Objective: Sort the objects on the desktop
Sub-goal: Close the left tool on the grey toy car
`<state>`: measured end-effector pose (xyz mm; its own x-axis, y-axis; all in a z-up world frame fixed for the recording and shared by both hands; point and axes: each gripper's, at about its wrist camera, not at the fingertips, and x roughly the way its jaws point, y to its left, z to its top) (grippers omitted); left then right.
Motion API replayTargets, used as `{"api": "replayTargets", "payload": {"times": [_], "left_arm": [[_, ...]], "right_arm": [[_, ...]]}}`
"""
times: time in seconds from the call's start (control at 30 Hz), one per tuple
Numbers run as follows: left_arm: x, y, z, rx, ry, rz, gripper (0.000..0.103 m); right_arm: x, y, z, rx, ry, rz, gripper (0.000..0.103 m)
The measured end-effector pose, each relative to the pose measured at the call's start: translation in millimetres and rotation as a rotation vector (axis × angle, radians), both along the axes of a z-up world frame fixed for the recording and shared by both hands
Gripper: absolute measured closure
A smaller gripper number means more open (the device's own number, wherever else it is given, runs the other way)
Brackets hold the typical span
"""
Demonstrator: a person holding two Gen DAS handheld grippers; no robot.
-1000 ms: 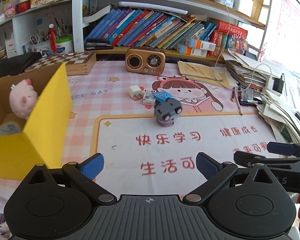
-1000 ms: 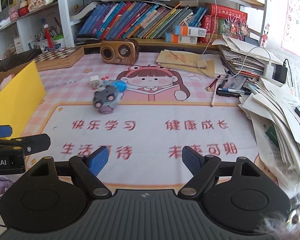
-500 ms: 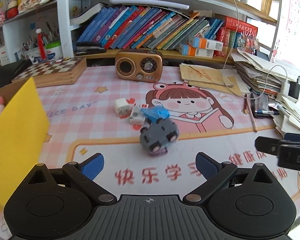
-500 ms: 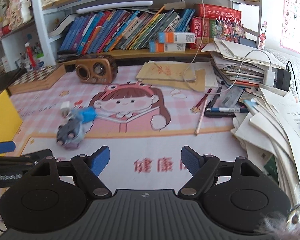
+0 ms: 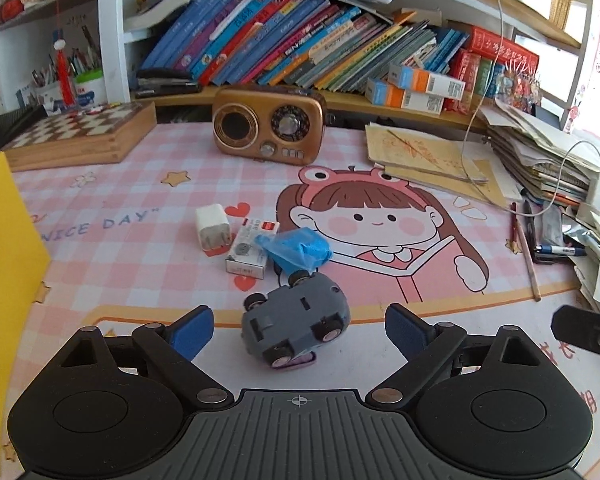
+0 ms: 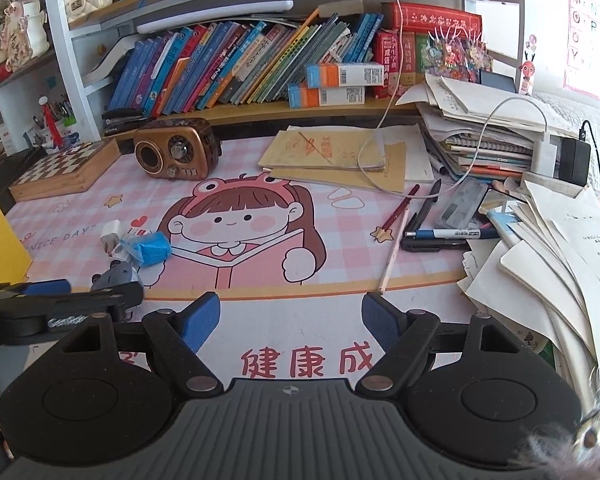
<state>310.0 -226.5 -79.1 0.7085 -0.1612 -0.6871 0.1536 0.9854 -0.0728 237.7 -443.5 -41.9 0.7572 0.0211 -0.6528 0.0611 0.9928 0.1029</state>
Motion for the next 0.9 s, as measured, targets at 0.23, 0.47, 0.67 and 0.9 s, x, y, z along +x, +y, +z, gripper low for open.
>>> {"api": "replayTargets", "payload": {"times": [0.23,0.47,0.67,0.9], "left_arm": [[14.4,-3.0,-9.9,-0.013,0.041,0.011,0.040],[2.4,11.7,4.0,-0.034,0.011,-0.003,0.040],[-27.5,51.0,31.6,-0.030,-0.007,0.062,0.040],[-64.3,88.0,59.0,-0.095,-0.016,0.155,0.040]], "right_arm": [[9.3,0.5,-3.2,0.003,0.013,0.021,0.025],[33.9,14.8,-8.3,0.029,0.029,0.113,0.025],[78.9,49.0,-19.7,0.043,0.040,0.275,0.036],[137.8,83.7,-39.2,0.120,0.057,0.436,0.051]]}}
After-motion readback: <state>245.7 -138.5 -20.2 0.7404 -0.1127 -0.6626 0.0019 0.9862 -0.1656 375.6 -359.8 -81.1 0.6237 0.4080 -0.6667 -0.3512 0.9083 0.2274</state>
